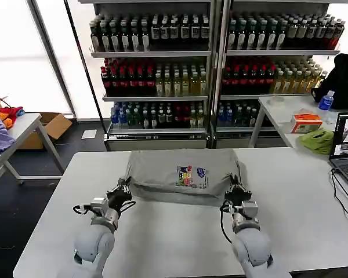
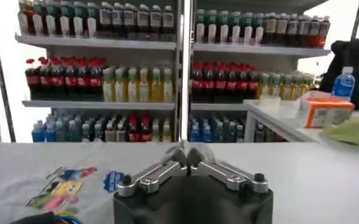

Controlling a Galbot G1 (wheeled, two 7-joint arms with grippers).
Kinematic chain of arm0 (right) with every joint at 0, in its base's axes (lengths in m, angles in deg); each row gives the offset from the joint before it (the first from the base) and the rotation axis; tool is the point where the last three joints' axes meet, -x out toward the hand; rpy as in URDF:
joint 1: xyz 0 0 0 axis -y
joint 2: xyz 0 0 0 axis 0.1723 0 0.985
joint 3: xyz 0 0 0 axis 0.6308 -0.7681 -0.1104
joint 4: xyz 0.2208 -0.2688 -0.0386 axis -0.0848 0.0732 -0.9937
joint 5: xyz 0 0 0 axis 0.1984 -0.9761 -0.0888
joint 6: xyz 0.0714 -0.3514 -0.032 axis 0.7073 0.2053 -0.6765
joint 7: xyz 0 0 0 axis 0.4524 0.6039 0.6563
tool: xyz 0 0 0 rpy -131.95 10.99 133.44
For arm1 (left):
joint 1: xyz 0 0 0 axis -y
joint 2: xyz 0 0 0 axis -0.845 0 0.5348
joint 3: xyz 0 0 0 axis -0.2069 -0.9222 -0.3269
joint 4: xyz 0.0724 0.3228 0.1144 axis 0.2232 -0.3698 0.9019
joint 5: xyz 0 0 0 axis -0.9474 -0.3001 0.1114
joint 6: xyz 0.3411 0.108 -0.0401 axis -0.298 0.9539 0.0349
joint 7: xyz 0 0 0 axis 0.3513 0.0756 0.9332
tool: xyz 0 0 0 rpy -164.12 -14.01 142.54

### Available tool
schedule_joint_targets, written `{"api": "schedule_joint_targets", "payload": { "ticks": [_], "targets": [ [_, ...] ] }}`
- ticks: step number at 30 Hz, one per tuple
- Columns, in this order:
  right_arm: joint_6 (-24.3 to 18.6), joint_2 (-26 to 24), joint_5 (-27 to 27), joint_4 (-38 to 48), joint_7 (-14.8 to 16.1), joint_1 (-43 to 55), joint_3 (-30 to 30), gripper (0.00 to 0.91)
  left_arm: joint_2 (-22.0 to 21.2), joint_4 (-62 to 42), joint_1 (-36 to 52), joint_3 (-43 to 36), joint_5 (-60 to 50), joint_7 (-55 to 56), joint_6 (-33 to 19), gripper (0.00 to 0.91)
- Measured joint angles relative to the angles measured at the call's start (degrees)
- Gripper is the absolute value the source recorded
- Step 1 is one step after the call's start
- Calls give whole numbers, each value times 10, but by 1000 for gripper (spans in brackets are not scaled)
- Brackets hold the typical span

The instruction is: Fold and organize the clothes.

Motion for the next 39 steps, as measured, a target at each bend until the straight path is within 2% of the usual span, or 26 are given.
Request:
{"api": "schedule_joint_targets", "payload": {
  "ticks": [9, 10, 11, 12, 20, 29, 39],
  "targets": [
    [24, 7, 7, 49, 6, 54, -12, 0, 5, -54, 53, -17, 9, 3, 14, 0],
    [26, 8, 7, 54, 6, 57, -13, 272, 7, -60, 57, -19, 9, 3, 16, 504],
    [29, 9, 7, 58, 7, 61, -14, 846, 8, -65, 61, -20, 9, 3, 18, 907],
    [32, 10, 7, 62, 7, 64, -16, 907, 9, -69, 65, -22, 10, 4, 20, 907],
    [65, 22, 15, 92, 3, 89, -17, 907, 17, -99, 88, -28, 14, 3, 33, 907],
    [65, 47, 56, 123, -31, 111, -9, 907, 19, -118, 112, -32, 23, 7, 50, 907],
    [70, 35, 61, 81, -61, 90, -1, 907, 19, -108, 109, -29, 19, 19, 65, 907]
  ]
}}
